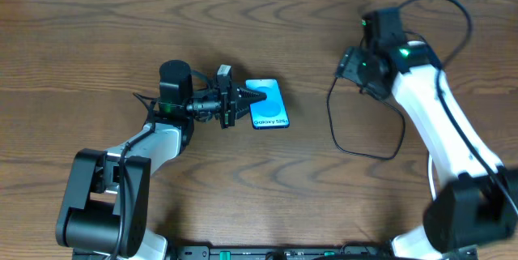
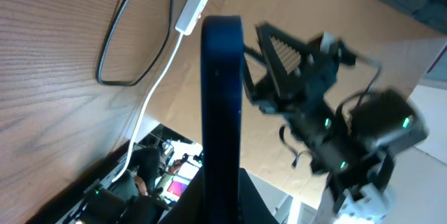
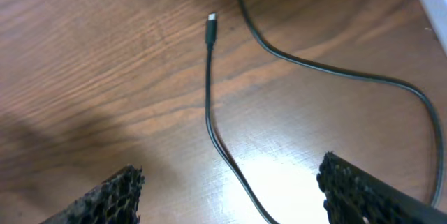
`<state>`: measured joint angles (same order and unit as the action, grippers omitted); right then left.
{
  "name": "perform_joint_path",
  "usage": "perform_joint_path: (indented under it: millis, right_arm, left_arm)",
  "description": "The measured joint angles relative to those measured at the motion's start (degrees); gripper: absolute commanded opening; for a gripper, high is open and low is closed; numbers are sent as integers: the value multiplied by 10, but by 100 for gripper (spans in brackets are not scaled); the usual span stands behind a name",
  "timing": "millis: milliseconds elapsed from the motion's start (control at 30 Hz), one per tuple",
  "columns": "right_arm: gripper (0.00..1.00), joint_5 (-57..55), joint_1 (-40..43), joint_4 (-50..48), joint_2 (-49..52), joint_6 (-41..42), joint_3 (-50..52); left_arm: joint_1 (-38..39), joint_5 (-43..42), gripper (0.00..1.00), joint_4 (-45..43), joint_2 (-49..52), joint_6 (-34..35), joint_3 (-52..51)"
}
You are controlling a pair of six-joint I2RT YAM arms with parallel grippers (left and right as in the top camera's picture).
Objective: Plug charger to phone and switch on socket
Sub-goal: 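Lower the right gripper and grasp the black USB-C cable end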
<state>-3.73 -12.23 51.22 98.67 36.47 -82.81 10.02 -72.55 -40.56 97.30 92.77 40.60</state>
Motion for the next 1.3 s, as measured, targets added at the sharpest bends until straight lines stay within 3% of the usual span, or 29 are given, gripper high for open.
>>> perform_joint_path:
  millis: [133, 267, 567, 1133, 1300]
  right_arm:
    - [78, -23, -23, 38, 80, -3, -77]
    - [70, -43, -38, 44, 149, -6, -132]
    - [59, -89, -56, -4, 262, -1, -139]
    - [50, -167, -84, -31, 318, 18, -158]
    - [38, -155, -77, -35, 324, 21, -166]
  left_arm:
    - [0, -3, 7, 0, 0, 0, 0]
    - [0, -5, 8, 0, 0, 0, 0]
    - [0, -11, 7, 0, 0, -12, 0]
    - [0, -28, 8, 0, 0, -13, 0]
    - [0, -32, 8, 0, 0, -13, 0]
